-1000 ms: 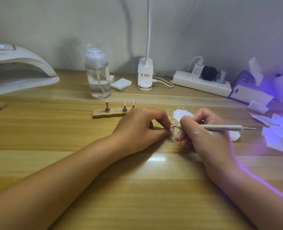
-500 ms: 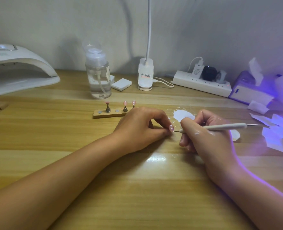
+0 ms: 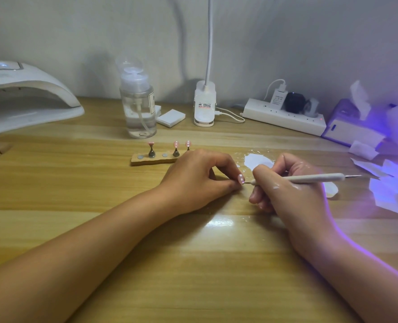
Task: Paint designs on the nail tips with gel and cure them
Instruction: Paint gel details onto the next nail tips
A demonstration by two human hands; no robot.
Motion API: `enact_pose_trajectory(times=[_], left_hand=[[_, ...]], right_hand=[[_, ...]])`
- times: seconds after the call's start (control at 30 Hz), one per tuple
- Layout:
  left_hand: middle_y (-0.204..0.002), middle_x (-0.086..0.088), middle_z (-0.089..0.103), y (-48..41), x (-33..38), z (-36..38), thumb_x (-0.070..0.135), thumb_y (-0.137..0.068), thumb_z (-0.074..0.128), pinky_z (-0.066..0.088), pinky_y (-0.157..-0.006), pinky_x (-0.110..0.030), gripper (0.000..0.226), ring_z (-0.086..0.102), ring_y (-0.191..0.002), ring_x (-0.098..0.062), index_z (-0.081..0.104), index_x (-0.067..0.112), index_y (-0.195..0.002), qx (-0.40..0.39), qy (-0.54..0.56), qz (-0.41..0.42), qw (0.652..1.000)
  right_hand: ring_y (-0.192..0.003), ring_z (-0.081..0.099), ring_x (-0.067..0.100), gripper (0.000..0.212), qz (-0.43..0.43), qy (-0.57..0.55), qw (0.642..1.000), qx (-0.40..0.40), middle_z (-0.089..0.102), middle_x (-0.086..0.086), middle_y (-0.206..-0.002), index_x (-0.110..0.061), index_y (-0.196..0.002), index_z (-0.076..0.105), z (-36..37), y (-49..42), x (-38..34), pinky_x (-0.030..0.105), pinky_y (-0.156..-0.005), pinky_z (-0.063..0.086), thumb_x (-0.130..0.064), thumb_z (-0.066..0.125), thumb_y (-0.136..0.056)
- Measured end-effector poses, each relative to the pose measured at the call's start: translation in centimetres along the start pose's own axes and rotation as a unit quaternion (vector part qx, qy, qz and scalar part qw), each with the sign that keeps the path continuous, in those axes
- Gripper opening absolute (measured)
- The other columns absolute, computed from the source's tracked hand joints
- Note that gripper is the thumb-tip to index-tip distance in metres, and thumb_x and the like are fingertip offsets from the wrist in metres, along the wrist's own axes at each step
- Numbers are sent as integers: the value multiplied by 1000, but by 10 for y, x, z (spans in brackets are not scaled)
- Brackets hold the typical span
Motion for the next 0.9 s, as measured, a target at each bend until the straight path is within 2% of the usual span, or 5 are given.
enact_pose_trajectory(times=[0.9], left_hand=[[-85, 21, 72, 0, -2, 1, 28, -81, 77, 35, -58, -23, 10, 50, -51, 0, 72, 37, -81, -2, 10, -4, 1000]], right_hand=[[-39, 49, 14, 18, -6, -6, 1000, 7, 64, 11, -51, -22, -52, 47, 0, 1, -1, 29, -38, 38, -22, 61, -64]])
Point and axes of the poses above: each hand's wrist, its own y-axis away from the middle knuckle, its own z-axis out of the palm, x = y × z, the point moved 8 cm from there along -y, towards the middle knuckle
